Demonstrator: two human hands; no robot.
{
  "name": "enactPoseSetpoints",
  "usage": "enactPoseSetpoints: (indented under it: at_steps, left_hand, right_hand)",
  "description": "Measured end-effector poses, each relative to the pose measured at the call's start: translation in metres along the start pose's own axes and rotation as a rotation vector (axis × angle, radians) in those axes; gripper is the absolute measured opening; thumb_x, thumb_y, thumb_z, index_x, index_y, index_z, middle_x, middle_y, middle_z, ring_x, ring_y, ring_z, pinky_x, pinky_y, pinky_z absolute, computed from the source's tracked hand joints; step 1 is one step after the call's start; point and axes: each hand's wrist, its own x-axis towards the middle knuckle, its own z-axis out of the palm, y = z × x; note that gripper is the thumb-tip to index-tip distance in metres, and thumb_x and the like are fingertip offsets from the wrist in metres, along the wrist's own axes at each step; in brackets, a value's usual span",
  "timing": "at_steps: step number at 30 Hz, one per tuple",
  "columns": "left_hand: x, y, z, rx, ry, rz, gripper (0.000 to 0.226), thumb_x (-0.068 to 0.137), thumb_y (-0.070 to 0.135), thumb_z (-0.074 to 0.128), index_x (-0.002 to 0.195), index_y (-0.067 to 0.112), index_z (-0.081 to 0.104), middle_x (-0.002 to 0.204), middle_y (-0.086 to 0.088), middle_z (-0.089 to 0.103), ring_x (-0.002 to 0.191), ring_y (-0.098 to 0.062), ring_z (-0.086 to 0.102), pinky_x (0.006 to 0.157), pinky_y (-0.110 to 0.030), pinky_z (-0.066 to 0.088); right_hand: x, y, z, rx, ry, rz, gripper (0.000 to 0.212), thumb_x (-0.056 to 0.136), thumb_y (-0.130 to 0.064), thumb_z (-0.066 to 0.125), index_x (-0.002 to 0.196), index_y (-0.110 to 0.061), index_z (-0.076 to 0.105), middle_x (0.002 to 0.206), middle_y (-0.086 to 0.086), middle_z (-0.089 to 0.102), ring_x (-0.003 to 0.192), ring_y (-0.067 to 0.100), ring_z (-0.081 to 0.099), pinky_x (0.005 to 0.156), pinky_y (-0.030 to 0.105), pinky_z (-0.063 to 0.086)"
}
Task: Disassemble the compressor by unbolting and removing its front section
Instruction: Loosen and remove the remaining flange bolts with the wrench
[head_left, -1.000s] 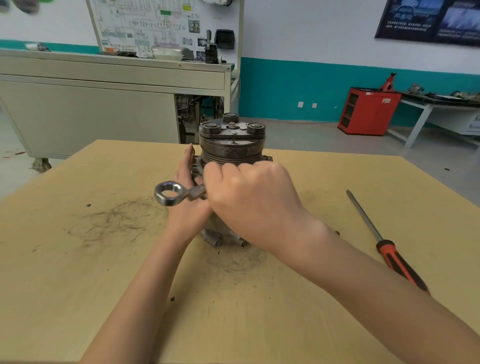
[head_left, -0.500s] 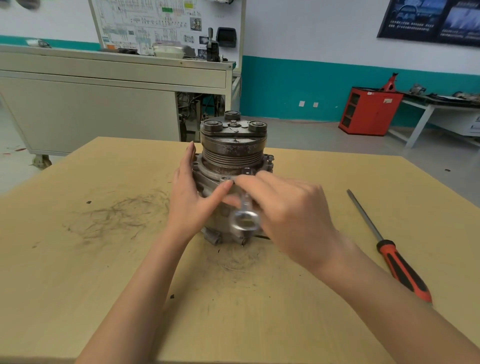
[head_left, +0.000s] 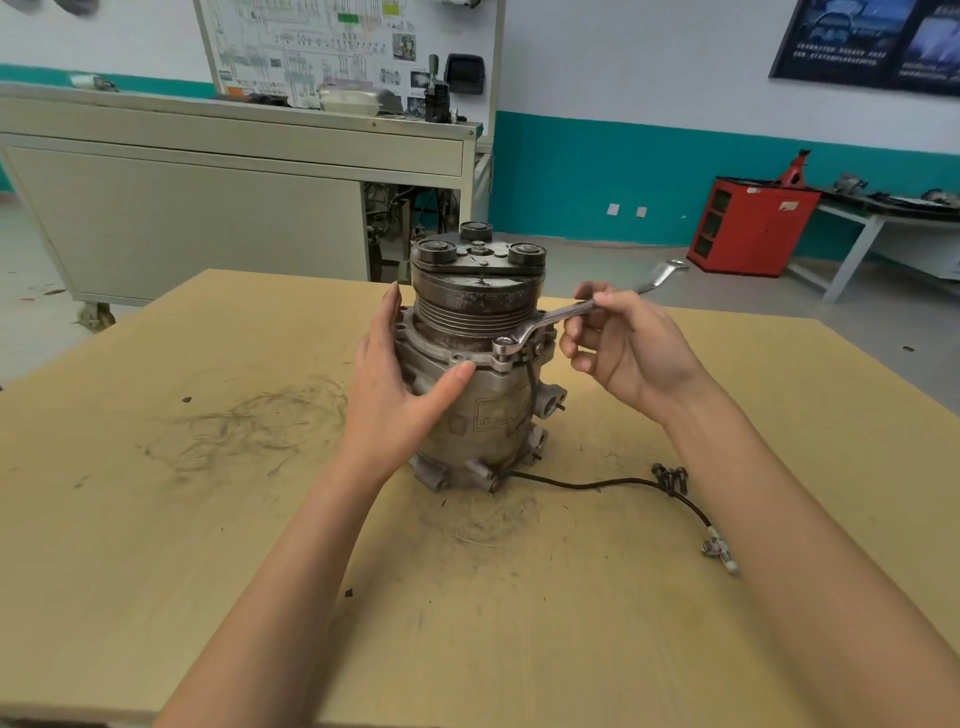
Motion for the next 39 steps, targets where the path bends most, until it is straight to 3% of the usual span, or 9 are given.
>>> enactPoseSetpoints:
  at_steps: [5, 8, 13, 17, 21, 24, 27, 34, 39]
  left_hand:
    - [0.0, 0.0, 0.0, -0.006, -0.002, -0.002, 0.106, 0.066, 0.07, 0.061, 0.152, 0.03, 0.014, 0.149, 0.013, 0.029, 0.141, -0.011, 0.029, 0.114, -0.048, 0.032]
    - [0.001, 0.0, -0.001, -0.008, 0.0, 0.004, 0.106, 0.066, 0.07, 0.06, 0.152, 0.03, 0.015, 0.146, 0.016, 0.029, 0.141, -0.01, 0.029, 0.114, -0.047, 0.032]
    - [0.001, -0.001, 0.001, -0.007, 0.002, 0.024, 0.105, 0.067, 0.069, 0.061, 0.153, 0.028, 0.015, 0.143, 0.018, 0.027, 0.141, -0.01, 0.029, 0.114, -0.047, 0.032]
    - [0.0, 0.0, 0.0, -0.009, 0.0, 0.029, 0.104, 0.068, 0.069, 0.061, 0.152, 0.029, 0.014, 0.153, 0.008, 0.029, 0.142, -0.012, 0.029, 0.114, -0.048, 0.032]
    - [0.003, -0.009, 0.002, 0.013, 0.008, 0.032, 0.106, 0.066, 0.08, 0.058, 0.151, 0.032, 0.017, 0.154, 0.01, 0.03, 0.141, -0.007, 0.029, 0.114, -0.046, 0.033]
    - [0.007, -0.014, 0.005, 0.002, 0.029, 0.039, 0.105, 0.063, 0.089, 0.051, 0.149, 0.037, 0.024, 0.142, 0.037, 0.023, 0.138, 0.011, 0.021, 0.116, -0.032, 0.027]
    - [0.009, -0.013, 0.008, -0.132, 0.071, 0.008, 0.086, 0.059, 0.089, 0.058, 0.134, 0.064, 0.025, 0.134, 0.039, 0.031, 0.138, -0.008, 0.034, 0.115, -0.045, 0.03]
    - [0.008, -0.014, 0.005, -0.039, 0.04, 0.047, 0.11, 0.059, 0.09, 0.054, 0.149, 0.038, 0.018, 0.143, 0.026, 0.028, 0.139, -0.007, 0.03, 0.113, -0.041, 0.031]
    - [0.001, -0.006, 0.003, -0.019, 0.015, 0.018, 0.106, 0.066, 0.072, 0.061, 0.152, 0.03, 0.016, 0.152, 0.009, 0.03, 0.142, -0.01, 0.029, 0.115, -0.046, 0.031]
  right_hand:
    - [0.0, -0.006, 0.004, -0.137, 0.087, -0.168, 0.031, 0.099, -0.024, 0.036, 0.086, -0.006, 0.059, 0.064, 0.006, 0.066, 0.058, 0.019, 0.064, 0.051, 0.022, 0.051]
    - [-0.018, -0.014, 0.014, -0.465, 0.196, -0.481, 0.032, 0.099, -0.025, 0.04, 0.083, -0.009, 0.063, 0.061, 0.003, 0.067, 0.054, 0.02, 0.066, 0.05, 0.023, 0.053]
    - [-0.038, -0.022, 0.05, -1.245, 0.11, -1.029, 0.039, 0.096, -0.028, 0.046, 0.082, 0.003, 0.067, 0.064, 0.011, 0.065, 0.051, 0.024, 0.062, 0.046, 0.038, 0.052]
    - [-0.045, -0.027, 0.068, -1.704, 0.09, -1.233, 0.045, 0.094, -0.034, 0.044, 0.078, -0.001, 0.069, 0.06, 0.009, 0.063, 0.048, 0.023, 0.059, 0.039, 0.028, 0.046]
    - [-0.049, -0.021, 0.077, -1.724, 0.032, -1.254, 0.028, 0.089, -0.023, 0.056, 0.074, -0.002, 0.065, 0.058, 0.007, 0.058, 0.045, 0.02, 0.053, 0.036, 0.026, 0.041]
    - [-0.05, -0.009, 0.085, -1.797, 0.047, -1.255, 0.021, 0.088, -0.018, 0.063, 0.072, -0.005, 0.063, 0.059, 0.006, 0.054, 0.047, 0.018, 0.048, 0.039, 0.028, 0.036]
    - [-0.052, 0.003, 0.095, -1.938, 0.119, -1.318, 0.015, 0.079, -0.013, 0.071, 0.068, -0.01, 0.061, 0.058, 0.003, 0.052, 0.047, 0.017, 0.047, 0.043, 0.026, 0.03]
    - [-0.058, 0.011, 0.087, -1.903, 0.15, -1.348, 0.015, 0.083, -0.015, 0.069, 0.071, -0.007, 0.066, 0.056, 0.002, 0.052, 0.045, 0.015, 0.047, 0.041, 0.025, 0.031]
    - [-0.062, 0.022, 0.074, -1.838, 0.114, -1.38, 0.026, 0.09, -0.019, 0.063, 0.083, 0.004, 0.071, 0.058, 0.006, 0.059, 0.046, 0.016, 0.053, 0.041, 0.026, 0.04]
